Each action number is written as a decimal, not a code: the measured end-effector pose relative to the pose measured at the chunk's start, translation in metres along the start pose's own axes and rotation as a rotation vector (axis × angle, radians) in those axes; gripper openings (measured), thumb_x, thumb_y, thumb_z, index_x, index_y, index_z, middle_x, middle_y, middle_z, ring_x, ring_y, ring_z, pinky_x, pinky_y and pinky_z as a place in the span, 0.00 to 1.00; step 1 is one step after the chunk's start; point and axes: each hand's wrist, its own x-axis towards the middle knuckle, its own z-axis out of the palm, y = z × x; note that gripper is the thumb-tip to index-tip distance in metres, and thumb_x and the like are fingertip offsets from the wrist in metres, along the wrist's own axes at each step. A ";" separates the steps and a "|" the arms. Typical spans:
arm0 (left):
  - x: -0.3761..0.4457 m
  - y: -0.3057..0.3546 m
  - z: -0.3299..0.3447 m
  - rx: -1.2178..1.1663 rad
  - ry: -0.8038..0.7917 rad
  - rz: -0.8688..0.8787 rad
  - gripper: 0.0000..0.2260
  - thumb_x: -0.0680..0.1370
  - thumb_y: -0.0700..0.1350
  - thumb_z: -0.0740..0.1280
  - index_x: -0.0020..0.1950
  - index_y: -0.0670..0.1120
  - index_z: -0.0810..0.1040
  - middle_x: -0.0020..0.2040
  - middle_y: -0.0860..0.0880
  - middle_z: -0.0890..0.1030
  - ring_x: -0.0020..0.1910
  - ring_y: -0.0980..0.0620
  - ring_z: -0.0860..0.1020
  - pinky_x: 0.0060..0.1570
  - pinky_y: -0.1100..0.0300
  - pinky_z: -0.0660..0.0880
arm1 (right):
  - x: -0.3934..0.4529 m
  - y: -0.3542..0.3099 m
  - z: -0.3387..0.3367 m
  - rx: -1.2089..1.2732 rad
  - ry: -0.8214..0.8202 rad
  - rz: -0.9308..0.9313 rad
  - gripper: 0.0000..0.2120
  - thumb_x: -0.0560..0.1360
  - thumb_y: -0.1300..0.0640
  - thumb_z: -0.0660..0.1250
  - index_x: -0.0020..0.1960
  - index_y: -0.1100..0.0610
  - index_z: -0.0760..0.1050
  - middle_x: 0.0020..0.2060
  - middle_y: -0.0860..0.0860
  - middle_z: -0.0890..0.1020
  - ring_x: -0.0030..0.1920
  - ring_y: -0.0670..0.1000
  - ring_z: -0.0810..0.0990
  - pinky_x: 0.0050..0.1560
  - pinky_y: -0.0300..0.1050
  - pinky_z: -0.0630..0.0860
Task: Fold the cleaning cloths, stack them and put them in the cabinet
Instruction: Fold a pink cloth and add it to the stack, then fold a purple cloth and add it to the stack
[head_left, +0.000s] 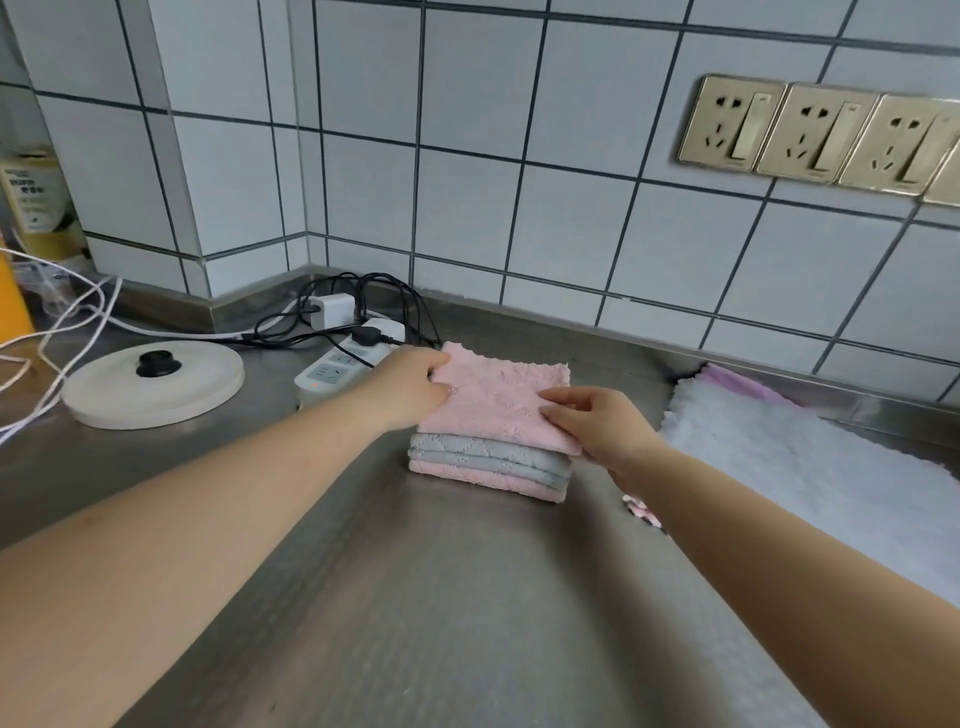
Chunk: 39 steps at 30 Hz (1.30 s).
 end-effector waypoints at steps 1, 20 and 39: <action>0.000 0.002 -0.001 0.076 0.025 0.040 0.21 0.78 0.44 0.64 0.70 0.41 0.69 0.65 0.43 0.72 0.66 0.45 0.69 0.62 0.60 0.64 | 0.002 -0.003 -0.001 -0.111 0.054 -0.041 0.15 0.76 0.52 0.67 0.61 0.53 0.78 0.47 0.47 0.80 0.40 0.45 0.78 0.40 0.35 0.73; 0.011 0.014 0.032 0.450 -0.190 -0.062 0.27 0.80 0.58 0.47 0.77 0.51 0.48 0.78 0.53 0.44 0.77 0.52 0.45 0.71 0.37 0.40 | 0.012 -0.012 0.050 -0.745 -0.041 -0.022 0.28 0.77 0.42 0.46 0.76 0.49 0.53 0.77 0.47 0.50 0.77 0.49 0.44 0.72 0.67 0.45; -0.035 0.137 0.111 0.671 -0.039 0.479 0.16 0.79 0.53 0.56 0.60 0.48 0.77 0.58 0.47 0.78 0.62 0.44 0.71 0.72 0.45 0.52 | -0.101 0.059 -0.127 -0.852 0.034 -0.097 0.16 0.79 0.44 0.58 0.59 0.51 0.78 0.62 0.48 0.75 0.63 0.48 0.73 0.60 0.42 0.70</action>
